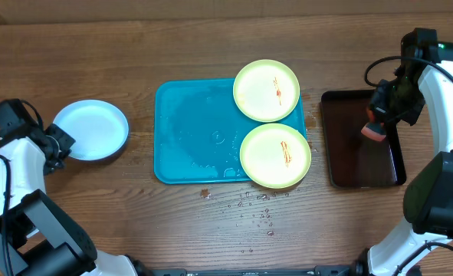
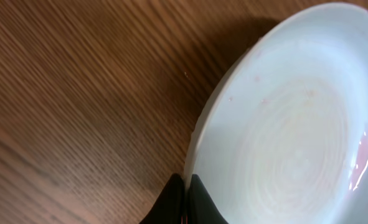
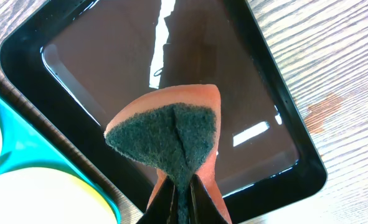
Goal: Clean dirty plates on tray and stack at the side
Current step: 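Lower white plate onto table and release with left gripper, then grip upper yellow plate rim with left gripper and drag it left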
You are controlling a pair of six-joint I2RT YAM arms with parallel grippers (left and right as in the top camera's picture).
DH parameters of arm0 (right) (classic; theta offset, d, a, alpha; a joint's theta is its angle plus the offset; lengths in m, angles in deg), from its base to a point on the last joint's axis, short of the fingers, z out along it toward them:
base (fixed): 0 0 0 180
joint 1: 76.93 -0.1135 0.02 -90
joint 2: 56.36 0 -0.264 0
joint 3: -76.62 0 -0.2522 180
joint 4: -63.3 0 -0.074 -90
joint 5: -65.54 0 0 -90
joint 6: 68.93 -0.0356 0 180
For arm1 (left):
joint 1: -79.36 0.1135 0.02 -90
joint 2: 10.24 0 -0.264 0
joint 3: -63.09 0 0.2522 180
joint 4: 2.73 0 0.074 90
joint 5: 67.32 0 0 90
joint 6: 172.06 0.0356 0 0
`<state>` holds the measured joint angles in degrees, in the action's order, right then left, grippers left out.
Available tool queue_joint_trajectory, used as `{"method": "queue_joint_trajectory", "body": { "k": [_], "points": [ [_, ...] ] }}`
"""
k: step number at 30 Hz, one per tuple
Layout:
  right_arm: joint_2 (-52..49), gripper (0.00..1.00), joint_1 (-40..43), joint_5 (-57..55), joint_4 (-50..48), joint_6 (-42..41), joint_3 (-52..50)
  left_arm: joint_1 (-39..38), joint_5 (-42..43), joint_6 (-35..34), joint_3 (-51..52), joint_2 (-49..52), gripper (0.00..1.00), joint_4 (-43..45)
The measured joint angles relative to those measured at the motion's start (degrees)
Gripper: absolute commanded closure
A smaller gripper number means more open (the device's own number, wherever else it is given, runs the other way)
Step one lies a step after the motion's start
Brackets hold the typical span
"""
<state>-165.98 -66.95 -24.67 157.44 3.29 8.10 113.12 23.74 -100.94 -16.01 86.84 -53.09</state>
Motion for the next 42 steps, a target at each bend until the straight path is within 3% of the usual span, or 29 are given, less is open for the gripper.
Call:
{"method": "queue_joint_trajectory", "body": {
  "k": [6, 7, 12, 19, 24, 31, 36, 42],
  "points": [
    [0.0, 0.96, 0.0, -0.02, 0.09, 0.02, 0.0, -0.02, 0.0, -0.55, 5.79, 0.0, 0.94, 5.49],
    [0.0, 0.96, 0.0, 0.0, 0.07, 0.02, 0.0, -0.02, 0.0, -0.5, 6.29, 0.0, 0.85, 5.49],
    [0.0, 0.96, 0.0, 0.0, 0.07, 0.04, 0.0, -0.57, 0.04, -0.15, 6.88, 0.0, 0.62, 5.62],
    [0.0, 0.96, 0.0, 0.02, 0.26, 0.04, 0.0, -1.11, 0.26, 2.03, 6.8, 0.0, 0.58, 5.88],
    [0.0, 0.96, 0.0, 0.0, 0.5, 0.02, 0.0, -2.82, 3.39, 6.25, 1.68, 0.0, 0.51, 0.5],
    [0.0, 0.96, 0.0, 0.0, 0.61, 0.02, 0.0, -18.64, 8.02, 12.04, -8.98, 0.0, 0.45, -1.86],
    [0.0, 0.96, 0.0, 0.0, 0.59, 0.04, 0.0, -32.98, 9.66, 11.3, -11.21, 0.72, 0.45, 1.25],
    [0.0, 0.96, 0.0, 0.02, 0.61, 0.0, 0.0, -42.69, 10.29, 10.25, -21.29, 9.6, 0.44, -0.33]
  ]
}}
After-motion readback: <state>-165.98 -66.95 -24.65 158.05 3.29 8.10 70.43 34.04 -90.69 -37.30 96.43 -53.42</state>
